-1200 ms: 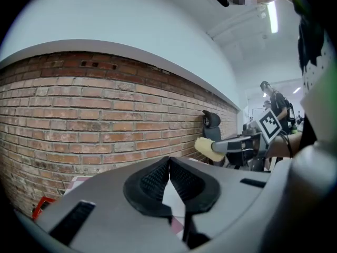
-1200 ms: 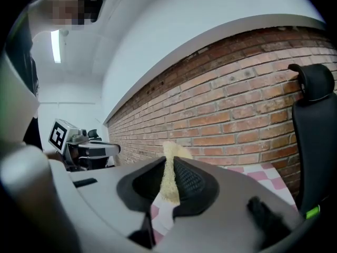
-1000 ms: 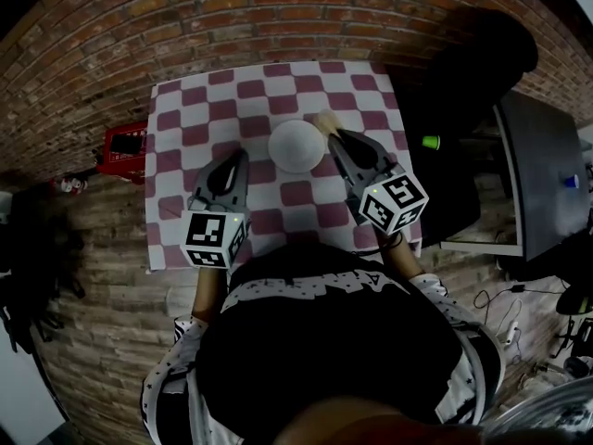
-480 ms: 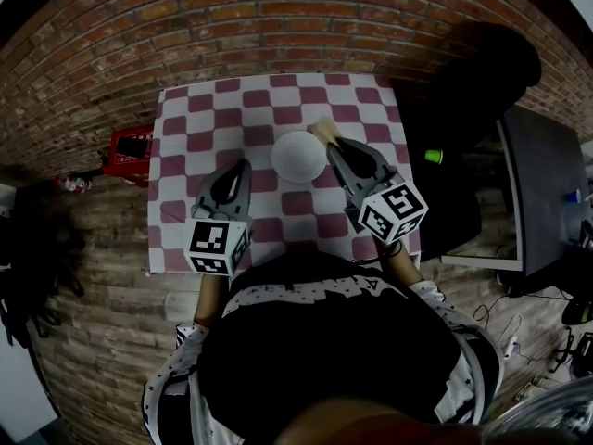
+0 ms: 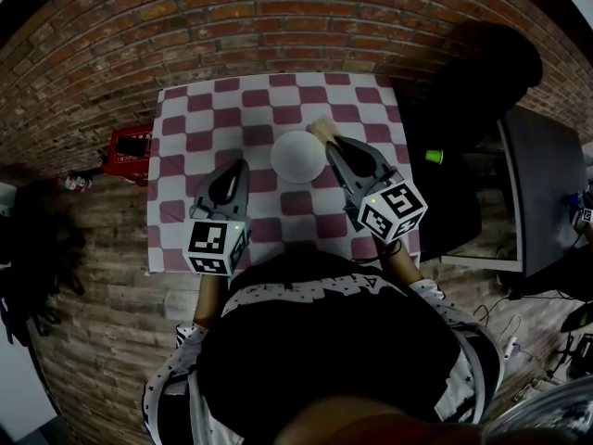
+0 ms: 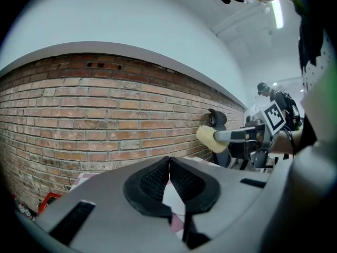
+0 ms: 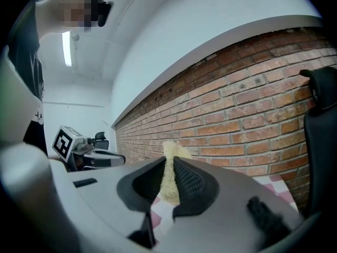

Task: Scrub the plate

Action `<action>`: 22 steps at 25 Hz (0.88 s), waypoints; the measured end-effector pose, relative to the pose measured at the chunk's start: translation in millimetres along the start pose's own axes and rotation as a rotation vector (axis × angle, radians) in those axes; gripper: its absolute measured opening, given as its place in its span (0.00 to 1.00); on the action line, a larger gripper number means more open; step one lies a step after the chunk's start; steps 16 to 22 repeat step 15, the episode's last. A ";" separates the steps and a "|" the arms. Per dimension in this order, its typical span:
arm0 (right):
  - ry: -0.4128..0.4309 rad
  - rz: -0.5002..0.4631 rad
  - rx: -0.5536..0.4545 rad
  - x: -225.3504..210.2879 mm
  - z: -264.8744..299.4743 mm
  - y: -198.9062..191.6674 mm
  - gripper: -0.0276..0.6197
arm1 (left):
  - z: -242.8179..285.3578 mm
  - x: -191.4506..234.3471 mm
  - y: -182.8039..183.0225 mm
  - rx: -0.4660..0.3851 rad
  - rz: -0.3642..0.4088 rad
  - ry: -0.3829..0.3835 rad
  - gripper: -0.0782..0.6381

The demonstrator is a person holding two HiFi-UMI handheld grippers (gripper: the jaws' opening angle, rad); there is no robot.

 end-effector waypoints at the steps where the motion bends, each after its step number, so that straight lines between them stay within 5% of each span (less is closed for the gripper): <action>1: 0.001 0.001 0.000 0.2 0.4 -0.3 0.12 | -0.2 0.5 -0.4 0.001 0.000 0.001 0.13; 22: 0.000 0.006 -0.002 -1.7 0.1 -0.2 0.12 | 2.4 1.0 -1.0 0.008 0.004 -0.004 0.13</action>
Point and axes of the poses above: the fingertips, and each gripper's own axes: z forward along the fingers, x to its left, y out of its top, the point moved 1 cm from there along -z, backward along the fingers, and after that the axes turned 5 degrees about x, right-handed, at the moved point
